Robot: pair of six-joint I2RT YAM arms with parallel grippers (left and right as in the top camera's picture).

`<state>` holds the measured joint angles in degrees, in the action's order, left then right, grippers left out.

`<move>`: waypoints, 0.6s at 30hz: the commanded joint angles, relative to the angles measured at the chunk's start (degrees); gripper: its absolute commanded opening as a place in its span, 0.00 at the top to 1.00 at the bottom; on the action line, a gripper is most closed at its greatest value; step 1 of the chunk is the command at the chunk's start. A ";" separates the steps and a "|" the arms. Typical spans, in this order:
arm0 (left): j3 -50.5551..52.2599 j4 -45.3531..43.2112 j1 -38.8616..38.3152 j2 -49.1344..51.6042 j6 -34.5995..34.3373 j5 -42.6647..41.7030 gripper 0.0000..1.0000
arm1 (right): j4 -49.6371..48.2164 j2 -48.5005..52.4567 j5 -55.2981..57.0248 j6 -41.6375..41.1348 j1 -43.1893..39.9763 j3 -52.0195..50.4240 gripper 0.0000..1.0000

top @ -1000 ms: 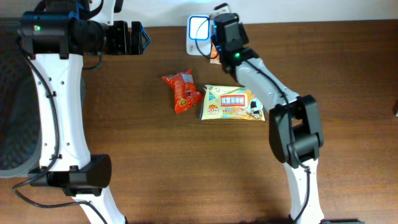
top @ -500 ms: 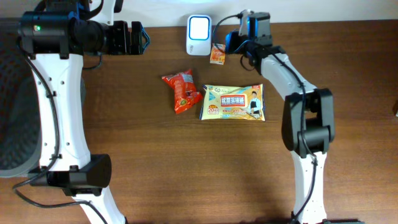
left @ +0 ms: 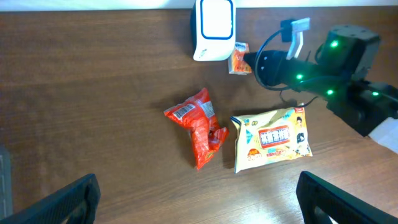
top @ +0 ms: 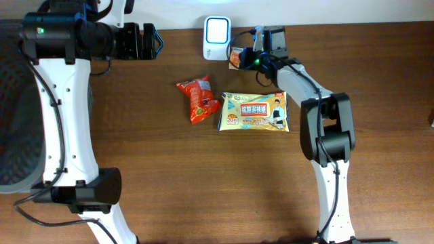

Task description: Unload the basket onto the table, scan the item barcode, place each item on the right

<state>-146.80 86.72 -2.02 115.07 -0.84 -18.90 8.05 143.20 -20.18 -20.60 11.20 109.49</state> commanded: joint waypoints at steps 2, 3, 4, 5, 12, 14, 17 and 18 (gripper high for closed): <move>-0.35 -0.13 0.20 -0.61 1.14 -0.35 0.01 | 4.59 1.25 6.34 0.20 0.39 0.20 0.96; -0.35 -0.13 0.20 -0.61 1.14 -0.35 0.01 | 6.80 1.09 8.72 0.61 0.33 0.22 0.96; -0.35 -0.13 0.20 -0.61 1.14 -0.35 0.01 | 9.31 0.74 11.37 0.87 0.26 0.24 0.96; -0.35 -0.13 0.20 -0.61 1.14 -0.35 0.01 | 12.17 0.15 14.82 1.27 0.02 0.26 0.96; -0.35 -0.13 0.20 -0.61 1.14 -0.35 0.01 | 27.82 -11.78 33.75 12.41 -1.09 0.24 0.96; -0.35 -0.13 0.20 -0.61 1.14 -0.35 0.01 | 28.76 -14.38 33.75 14.69 -0.94 0.24 0.89; -0.35 -0.13 0.20 -0.61 1.14 -0.35 0.01 | 29.11 -16.20 33.53 14.60 -0.35 0.24 0.48; -0.35 -0.13 0.20 -0.61 1.14 -0.35 0.01 | 29.62 -16.17 33.51 14.47 -0.17 0.24 0.37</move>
<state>-146.80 86.72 -2.02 115.07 -0.84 -18.90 37.15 130.08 11.49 -7.86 10.33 109.86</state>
